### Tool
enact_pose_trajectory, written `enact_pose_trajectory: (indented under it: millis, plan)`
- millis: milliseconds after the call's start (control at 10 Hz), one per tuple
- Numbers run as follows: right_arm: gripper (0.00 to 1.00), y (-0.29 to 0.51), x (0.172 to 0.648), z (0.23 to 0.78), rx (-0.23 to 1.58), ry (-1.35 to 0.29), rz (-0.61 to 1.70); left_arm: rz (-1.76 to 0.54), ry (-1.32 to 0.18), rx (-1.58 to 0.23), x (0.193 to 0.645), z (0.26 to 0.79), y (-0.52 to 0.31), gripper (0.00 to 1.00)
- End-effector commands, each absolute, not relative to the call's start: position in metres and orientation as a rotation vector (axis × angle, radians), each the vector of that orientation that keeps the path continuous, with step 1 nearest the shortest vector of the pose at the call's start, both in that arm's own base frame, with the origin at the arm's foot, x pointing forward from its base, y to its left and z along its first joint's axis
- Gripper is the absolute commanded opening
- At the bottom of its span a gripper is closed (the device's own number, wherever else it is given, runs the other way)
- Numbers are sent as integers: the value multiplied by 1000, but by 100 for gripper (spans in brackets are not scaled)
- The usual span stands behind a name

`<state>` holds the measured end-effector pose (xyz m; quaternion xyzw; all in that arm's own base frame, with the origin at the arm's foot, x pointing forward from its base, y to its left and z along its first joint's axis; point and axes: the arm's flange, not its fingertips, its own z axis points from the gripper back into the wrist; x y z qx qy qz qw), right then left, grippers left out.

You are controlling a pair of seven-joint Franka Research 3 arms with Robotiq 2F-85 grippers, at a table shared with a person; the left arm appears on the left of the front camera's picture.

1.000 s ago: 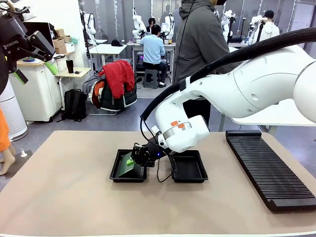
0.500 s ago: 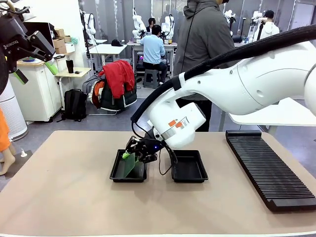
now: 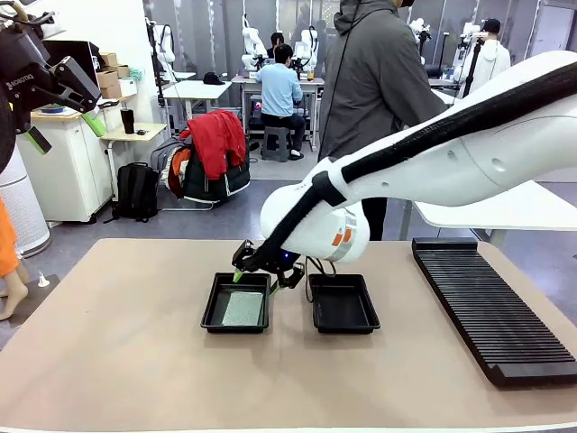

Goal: Inspect and transfer BCBs to ESD trays.
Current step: Pick up the Blank PCB from the PCB Rack and place it in the left ESD tray.

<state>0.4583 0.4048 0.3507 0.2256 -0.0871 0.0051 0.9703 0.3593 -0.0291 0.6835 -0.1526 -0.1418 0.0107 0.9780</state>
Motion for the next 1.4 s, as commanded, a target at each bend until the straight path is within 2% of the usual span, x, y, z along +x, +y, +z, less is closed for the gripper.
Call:
enact_pose_trajectory:
  millis: [0, 600, 1300]
  plan:
    - [100, 426, 452, 396, 327, -170, -1, 24, -289, -311, 360, 684, -28, 100]
    - [100, 420, 442, 420, 240, -160, -1, 24, -289, -311, 360, 684, -28, 100]
    - [100, 419, 438, 420, 278, -159, 27, 24, -289, -311, 360, 684, -28, 100]
